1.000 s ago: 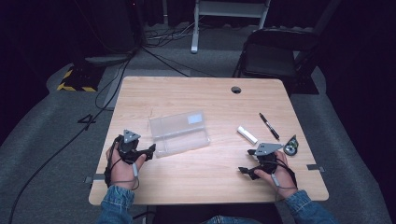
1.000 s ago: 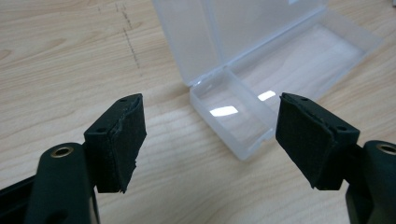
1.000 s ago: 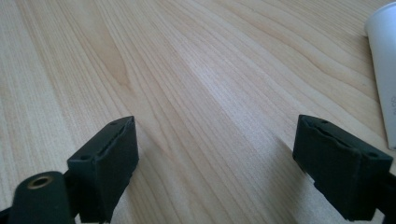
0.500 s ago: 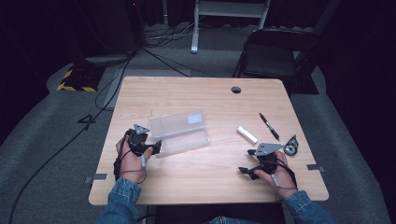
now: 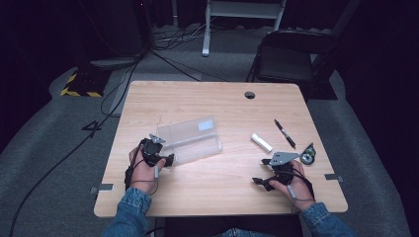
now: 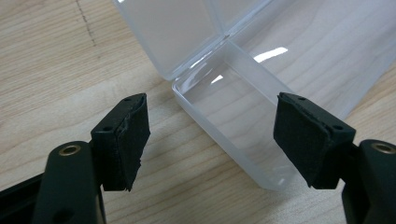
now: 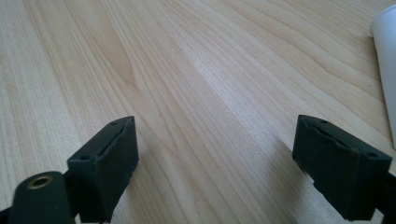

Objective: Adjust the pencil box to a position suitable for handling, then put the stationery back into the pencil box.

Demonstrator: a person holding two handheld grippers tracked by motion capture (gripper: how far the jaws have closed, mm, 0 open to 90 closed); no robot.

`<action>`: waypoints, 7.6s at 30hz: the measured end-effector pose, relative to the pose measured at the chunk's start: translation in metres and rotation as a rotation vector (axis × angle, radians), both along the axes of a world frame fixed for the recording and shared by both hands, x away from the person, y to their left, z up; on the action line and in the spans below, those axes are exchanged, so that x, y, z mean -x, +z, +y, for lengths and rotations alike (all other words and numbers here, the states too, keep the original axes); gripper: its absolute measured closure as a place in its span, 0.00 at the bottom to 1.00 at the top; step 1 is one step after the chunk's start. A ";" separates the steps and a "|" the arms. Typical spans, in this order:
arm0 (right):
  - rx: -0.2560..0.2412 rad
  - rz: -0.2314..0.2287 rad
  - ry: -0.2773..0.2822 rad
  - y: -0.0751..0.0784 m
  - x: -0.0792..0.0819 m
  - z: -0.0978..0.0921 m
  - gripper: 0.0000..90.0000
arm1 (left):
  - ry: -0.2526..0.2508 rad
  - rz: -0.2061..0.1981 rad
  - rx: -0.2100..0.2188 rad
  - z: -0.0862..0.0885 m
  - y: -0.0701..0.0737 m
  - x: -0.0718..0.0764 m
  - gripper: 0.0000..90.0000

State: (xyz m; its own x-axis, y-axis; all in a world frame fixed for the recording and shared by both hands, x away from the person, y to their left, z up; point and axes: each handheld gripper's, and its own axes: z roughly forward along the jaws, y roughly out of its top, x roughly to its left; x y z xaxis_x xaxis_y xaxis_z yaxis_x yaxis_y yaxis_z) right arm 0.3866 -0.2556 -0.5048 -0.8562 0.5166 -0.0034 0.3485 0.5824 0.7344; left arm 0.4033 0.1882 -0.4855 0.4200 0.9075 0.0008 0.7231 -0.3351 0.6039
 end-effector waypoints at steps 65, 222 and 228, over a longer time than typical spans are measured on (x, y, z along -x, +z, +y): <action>-0.168 -0.088 -0.212 0.077 0.007 -0.080 0.27 | -0.325 -0.051 0.073 -0.050 -0.011 0.041 0.36; 0.176 0.232 -0.511 0.033 -0.181 -0.070 0.90 | -0.130 -0.094 0.075 0.016 -0.019 0.073 0.18; 0.159 0.246 -0.519 0.041 -0.179 -0.070 0.90 | -0.130 -0.094 0.075 0.016 -0.019 0.073 0.18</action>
